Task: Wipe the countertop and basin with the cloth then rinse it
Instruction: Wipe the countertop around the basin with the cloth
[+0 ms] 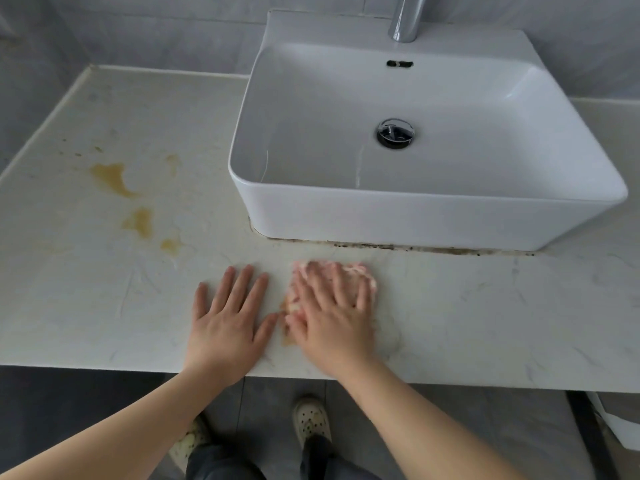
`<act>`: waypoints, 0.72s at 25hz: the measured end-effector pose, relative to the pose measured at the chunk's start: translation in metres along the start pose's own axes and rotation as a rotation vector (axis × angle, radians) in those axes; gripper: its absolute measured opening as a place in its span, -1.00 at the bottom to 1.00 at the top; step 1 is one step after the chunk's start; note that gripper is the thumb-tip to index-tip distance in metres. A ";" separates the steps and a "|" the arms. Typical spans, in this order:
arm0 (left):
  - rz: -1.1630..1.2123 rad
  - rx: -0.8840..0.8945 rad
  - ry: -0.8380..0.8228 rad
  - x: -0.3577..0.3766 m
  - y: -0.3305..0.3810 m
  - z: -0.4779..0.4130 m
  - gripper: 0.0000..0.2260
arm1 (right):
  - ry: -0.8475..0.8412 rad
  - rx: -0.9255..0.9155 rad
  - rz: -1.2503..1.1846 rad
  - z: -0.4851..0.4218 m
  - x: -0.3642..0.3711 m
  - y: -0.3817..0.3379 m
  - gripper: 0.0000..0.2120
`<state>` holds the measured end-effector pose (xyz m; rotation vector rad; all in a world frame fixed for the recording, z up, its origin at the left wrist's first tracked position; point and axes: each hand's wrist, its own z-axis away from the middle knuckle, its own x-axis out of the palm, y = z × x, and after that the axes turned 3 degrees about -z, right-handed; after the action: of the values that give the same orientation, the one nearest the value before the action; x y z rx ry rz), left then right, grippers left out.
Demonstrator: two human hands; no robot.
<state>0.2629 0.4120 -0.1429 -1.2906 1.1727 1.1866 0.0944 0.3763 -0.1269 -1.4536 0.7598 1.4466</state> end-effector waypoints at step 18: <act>0.188 0.075 0.108 -0.008 -0.022 -0.003 -0.57 | -0.039 0.361 -0.003 0.008 -0.018 0.091 -0.46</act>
<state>0.2845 0.4100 -0.1336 -1.2211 1.4297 1.2075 0.0068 0.3455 -0.1250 -1.1463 0.9387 1.2546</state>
